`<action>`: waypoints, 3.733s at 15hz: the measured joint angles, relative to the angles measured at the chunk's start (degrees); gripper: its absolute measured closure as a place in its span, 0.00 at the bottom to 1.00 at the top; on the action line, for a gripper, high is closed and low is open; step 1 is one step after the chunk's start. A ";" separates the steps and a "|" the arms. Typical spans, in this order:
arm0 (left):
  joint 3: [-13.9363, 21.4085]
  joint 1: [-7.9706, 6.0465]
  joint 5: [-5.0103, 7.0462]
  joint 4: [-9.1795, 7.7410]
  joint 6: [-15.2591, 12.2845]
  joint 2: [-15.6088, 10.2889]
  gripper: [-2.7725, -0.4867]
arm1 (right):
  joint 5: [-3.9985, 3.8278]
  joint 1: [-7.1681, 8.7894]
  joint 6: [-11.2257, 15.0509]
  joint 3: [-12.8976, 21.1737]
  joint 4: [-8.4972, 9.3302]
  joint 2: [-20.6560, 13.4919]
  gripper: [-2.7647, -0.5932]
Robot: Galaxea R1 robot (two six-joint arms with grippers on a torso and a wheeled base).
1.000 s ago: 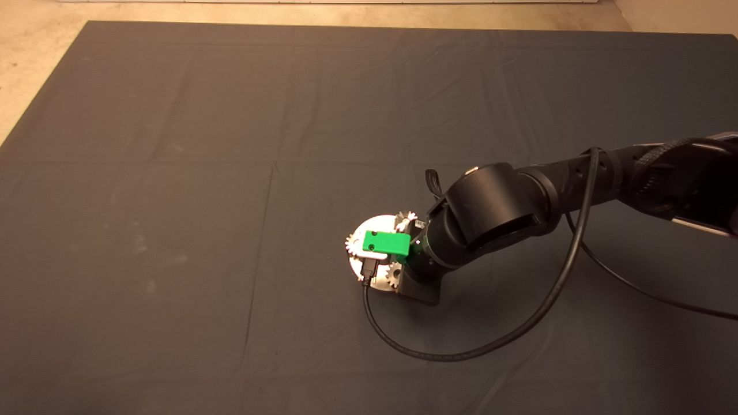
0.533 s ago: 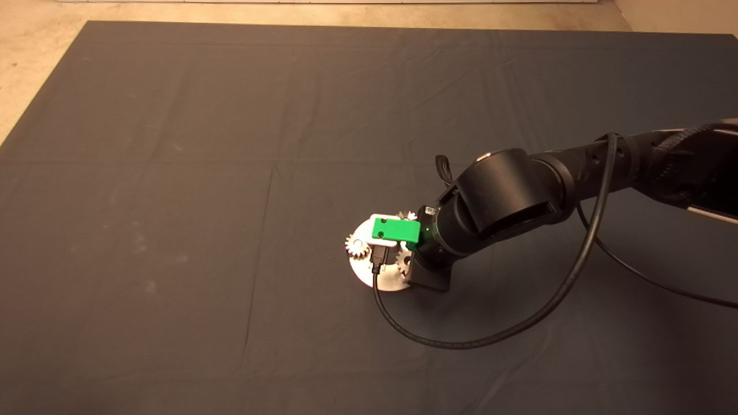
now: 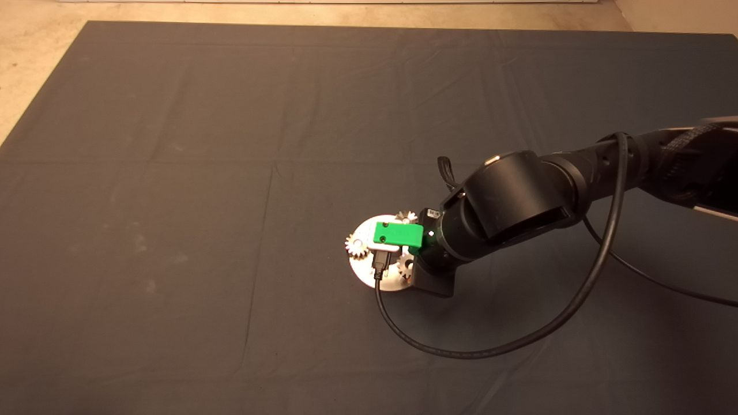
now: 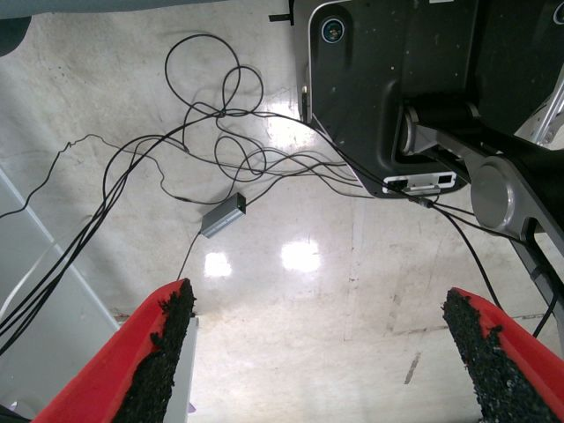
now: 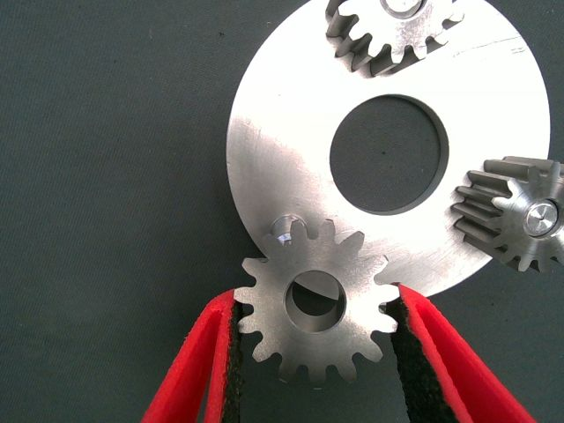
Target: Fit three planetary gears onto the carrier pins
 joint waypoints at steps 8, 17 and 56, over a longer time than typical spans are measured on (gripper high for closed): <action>0.00 0.00 0.01 -0.01 0.00 0.00 0.33 | -0.02 -0.16 0.40 0.20 -0.01 -0.02 0.82; 0.00 0.00 -0.04 -0.37 1.30 -2.86 0.33 | -0.02 -1.26 0.39 0.20 -0.01 0.04 0.82; 0.17 0.00 -0.05 -2.99 4.25 -7.44 0.33 | 1.00 -3.50 0.39 -1.84 -6.77 0.02 0.82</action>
